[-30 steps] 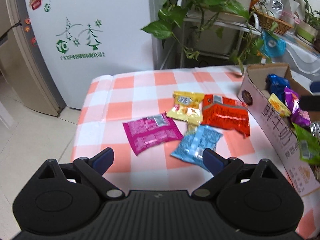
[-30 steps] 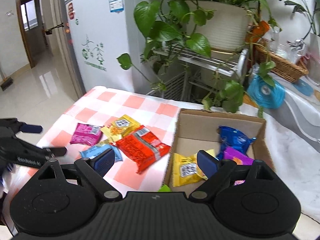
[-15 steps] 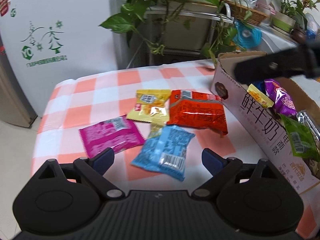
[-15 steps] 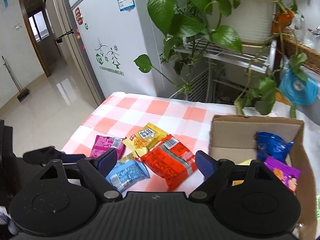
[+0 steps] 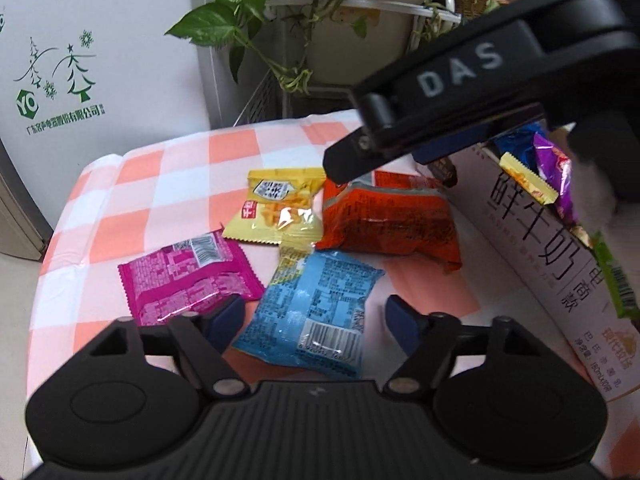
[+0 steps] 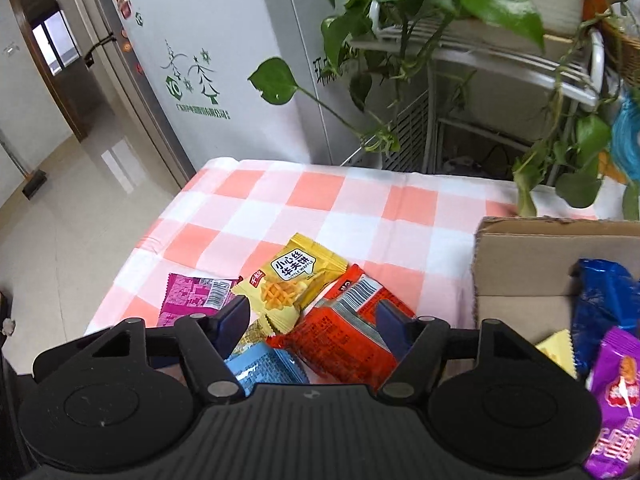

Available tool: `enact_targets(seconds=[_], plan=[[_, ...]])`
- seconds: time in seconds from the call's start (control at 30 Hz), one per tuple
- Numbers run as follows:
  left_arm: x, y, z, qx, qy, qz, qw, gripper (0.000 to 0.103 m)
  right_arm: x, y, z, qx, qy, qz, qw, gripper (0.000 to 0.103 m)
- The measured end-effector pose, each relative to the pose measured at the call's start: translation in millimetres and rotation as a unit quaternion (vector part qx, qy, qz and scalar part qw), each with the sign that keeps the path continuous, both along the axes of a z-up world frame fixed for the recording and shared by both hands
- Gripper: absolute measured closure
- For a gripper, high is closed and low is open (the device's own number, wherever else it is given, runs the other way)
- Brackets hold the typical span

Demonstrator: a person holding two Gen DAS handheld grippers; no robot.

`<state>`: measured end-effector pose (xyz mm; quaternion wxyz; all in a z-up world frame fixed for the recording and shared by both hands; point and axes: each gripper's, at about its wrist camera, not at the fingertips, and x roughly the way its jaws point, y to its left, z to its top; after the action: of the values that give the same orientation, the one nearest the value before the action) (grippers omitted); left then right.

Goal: Organize snacks
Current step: 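Move the left gripper toward the blue packet while the right gripper approaches the red bag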

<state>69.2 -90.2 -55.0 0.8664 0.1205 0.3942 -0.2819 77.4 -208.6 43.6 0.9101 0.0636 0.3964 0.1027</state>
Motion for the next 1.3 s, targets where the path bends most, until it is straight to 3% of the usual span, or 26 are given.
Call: enact_targets(seconds=[0.07, 0.43, 0.63, 0.8, 1.0, 1.17, 1.3], plan=[[2, 4, -2, 0.001, 0.008, 0.008, 0.9999, 0.04, 5, 1, -4, 0.003, 0.006, 0.0, 1.0, 0.027], [-3, 46, -2, 0.014, 0.02, 0.053, 0.9983, 0.04, 27, 2, -18, -0.008, 0.018, -0.008, 1.0, 0.024], [2, 68, -1, 0.016, 0.033, 0.101, 0.9942, 0.041, 35, 7, -27, -0.013, 0.038, -0.003, 0.999, 0.016], [4, 76, 0, 0.02, 0.033, 0.12, 0.9921, 0.04, 34, 10, -26, 0.014, 0.061, 0.017, 0.998, 0.011], [2, 79, -1, 0.022, 0.039, 0.124, 0.9913, 0.039, 25, 19, -19, 0.056, 0.094, 0.069, 0.992, 0.011], [2, 78, -2, 0.019, 0.031, 0.116, 0.9926, 0.034, 23, 14, -14, 0.026, 0.062, 0.032, 0.997, 0.011], [0, 70, -3, 0.029, 0.014, 0.096, 0.9949, 0.032, 32, 8, -25, 0.012, 0.077, 0.0, 0.997, 0.01]])
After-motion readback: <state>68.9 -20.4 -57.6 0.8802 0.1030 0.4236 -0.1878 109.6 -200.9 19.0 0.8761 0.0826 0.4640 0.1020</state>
